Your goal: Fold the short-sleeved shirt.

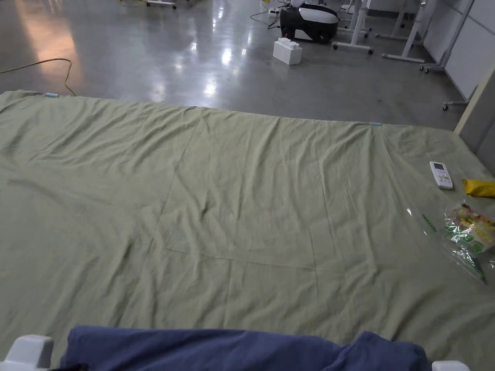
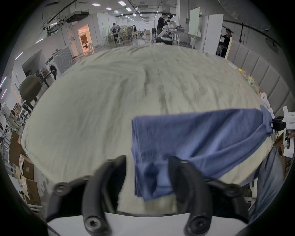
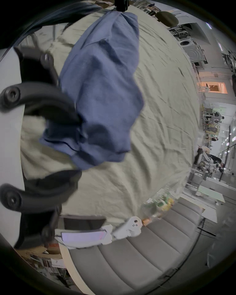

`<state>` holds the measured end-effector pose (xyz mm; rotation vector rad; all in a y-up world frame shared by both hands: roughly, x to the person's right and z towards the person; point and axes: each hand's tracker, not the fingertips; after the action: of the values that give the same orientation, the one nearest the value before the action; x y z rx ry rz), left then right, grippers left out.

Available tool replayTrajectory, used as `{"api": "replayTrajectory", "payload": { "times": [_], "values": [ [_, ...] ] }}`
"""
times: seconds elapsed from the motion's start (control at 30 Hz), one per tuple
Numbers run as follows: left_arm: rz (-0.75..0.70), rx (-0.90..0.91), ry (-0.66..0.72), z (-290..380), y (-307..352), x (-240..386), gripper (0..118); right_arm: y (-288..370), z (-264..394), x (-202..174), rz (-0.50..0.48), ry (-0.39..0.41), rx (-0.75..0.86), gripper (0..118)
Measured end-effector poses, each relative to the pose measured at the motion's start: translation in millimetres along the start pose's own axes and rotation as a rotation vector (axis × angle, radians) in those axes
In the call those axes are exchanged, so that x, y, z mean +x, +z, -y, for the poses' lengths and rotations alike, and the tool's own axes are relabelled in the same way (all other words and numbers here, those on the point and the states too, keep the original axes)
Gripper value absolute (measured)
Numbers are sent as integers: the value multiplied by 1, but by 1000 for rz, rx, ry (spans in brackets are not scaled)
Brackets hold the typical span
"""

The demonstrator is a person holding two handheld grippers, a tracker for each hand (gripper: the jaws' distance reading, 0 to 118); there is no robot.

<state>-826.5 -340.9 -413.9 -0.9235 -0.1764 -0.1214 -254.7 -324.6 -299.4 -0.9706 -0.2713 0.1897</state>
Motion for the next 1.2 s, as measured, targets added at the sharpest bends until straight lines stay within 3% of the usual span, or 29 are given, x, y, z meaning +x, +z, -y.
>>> {"api": "replayTrajectory", "payload": {
  "times": [0.03, 0.1, 0.27, 0.4, 0.5, 0.57, 0.63, 0.67, 0.73, 0.8, 0.87, 0.97, 1.0, 1.2],
  "values": [
    [10, 36, 5, -8, 4, 2, 68, 7, -7, 0, 11, -7, 39, 85],
    [31, 105, 21, -25, 10, 8, 68, 20, -22, 0, -13, -48, 132, 93],
    [34, 292, 2, -73, 24, 40, 68, 51, -65, -17, -48, -133, 390, 93],
    [-18, 472, -13, -105, 38, 72, 68, 70, -96, -44, -24, -137, 578, 91],
    [-18, 586, -1, -120, 51, 89, 66, 78, -112, -62, -68, -161, 706, 77],
    [-36, 662, 5, -127, 60, 99, 63, 83, -119, -74, -54, -165, 758, 55],
    [-87, 725, -8, -131, 66, 107, 62, 87, -128, -84, 0, -123, 845, 50],
    [-107, 748, -9, -132, 68, 111, 58, 84, -130, -87, -25, -174, 810, 38],
    [-116, 770, 16, -134, 70, 114, 38, 86, -137, -90, -24, -211, 832, 20],
    [-122, 795, 32, -135, 74, 117, 18, 88, -141, -91, -45, -242, 838, 18],
    [-127, 802, 41, -134, 77, 117, 7, 88, -141, -93, -49, -282, 835, 4],
    [-123, 805, 40, -131, 77, 117, 2, 96, -142, -94, 25, -256, 935, 1],
    [-123, 805, 42, -130, 77, 117, 2, 92, -141, -94, -23, -283, 879, 1],
    [-135, 763, 41, -124, 79, 103, 1, 94, -143, -97, -2, -226, 891, 1]
  ]
}}
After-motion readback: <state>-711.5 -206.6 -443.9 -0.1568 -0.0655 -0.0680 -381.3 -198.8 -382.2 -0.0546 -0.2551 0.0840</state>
